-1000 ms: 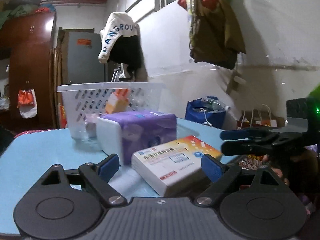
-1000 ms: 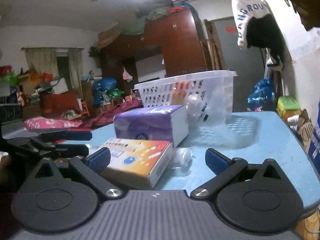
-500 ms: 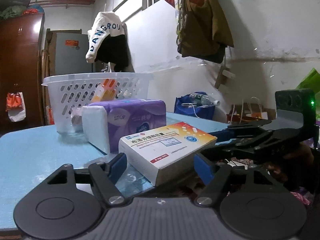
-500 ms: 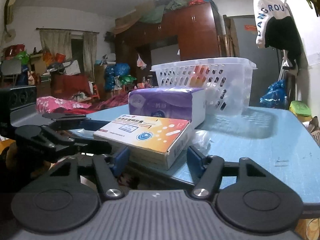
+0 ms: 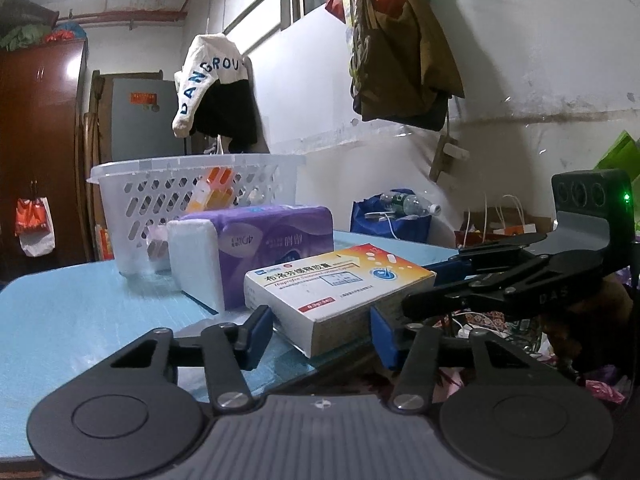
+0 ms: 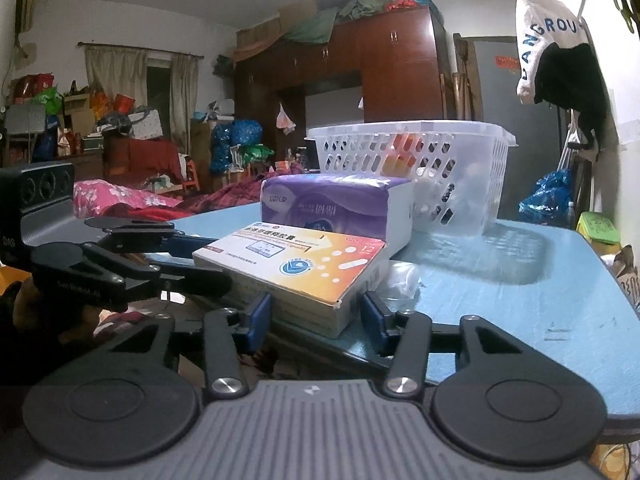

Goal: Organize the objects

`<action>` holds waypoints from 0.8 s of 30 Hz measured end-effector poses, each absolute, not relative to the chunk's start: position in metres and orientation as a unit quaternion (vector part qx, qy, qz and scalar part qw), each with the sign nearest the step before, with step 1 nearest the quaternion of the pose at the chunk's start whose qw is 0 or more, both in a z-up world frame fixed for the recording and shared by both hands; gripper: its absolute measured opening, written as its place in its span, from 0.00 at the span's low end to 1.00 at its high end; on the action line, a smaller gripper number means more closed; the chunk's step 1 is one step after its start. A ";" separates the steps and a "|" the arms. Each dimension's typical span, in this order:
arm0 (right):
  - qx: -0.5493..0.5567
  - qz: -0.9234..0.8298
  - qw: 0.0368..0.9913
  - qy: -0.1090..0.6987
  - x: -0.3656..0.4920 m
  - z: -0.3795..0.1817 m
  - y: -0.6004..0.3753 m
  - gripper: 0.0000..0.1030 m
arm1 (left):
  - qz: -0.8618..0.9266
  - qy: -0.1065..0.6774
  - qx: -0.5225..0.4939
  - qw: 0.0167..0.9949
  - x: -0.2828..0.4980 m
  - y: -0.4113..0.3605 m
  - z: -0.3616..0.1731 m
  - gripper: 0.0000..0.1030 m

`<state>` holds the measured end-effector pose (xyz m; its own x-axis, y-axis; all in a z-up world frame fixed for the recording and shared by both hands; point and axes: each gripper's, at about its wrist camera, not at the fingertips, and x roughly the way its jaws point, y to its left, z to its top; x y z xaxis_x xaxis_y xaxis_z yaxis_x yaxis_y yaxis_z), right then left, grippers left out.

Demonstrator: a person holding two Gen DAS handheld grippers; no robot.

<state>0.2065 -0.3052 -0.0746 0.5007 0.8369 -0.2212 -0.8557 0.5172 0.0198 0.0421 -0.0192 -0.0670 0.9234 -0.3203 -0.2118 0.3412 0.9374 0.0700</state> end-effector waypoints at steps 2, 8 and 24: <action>-0.048 0.489 0.866 0.096 0.205 -0.073 -0.306 0.49 | -0.168 0.094 0.054 0.980 0.040 -0.019 -0.066 0.53; -0.063 0.483 0.870 0.076 0.198 -0.068 -0.305 0.47 | -0.171 0.081 0.052 0.981 0.034 -0.018 -0.063 0.52; -0.064 0.483 0.873 0.037 0.196 -0.037 -0.299 0.43 | -0.168 0.032 0.058 0.984 0.023 -0.011 -0.030 0.51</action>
<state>0.1965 -0.2991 -0.0369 0.5308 0.8381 -0.1258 -0.8475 0.5253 -0.0764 0.0233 -0.0105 -0.0300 0.9417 -0.3260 -0.0829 0.3334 0.9372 0.1026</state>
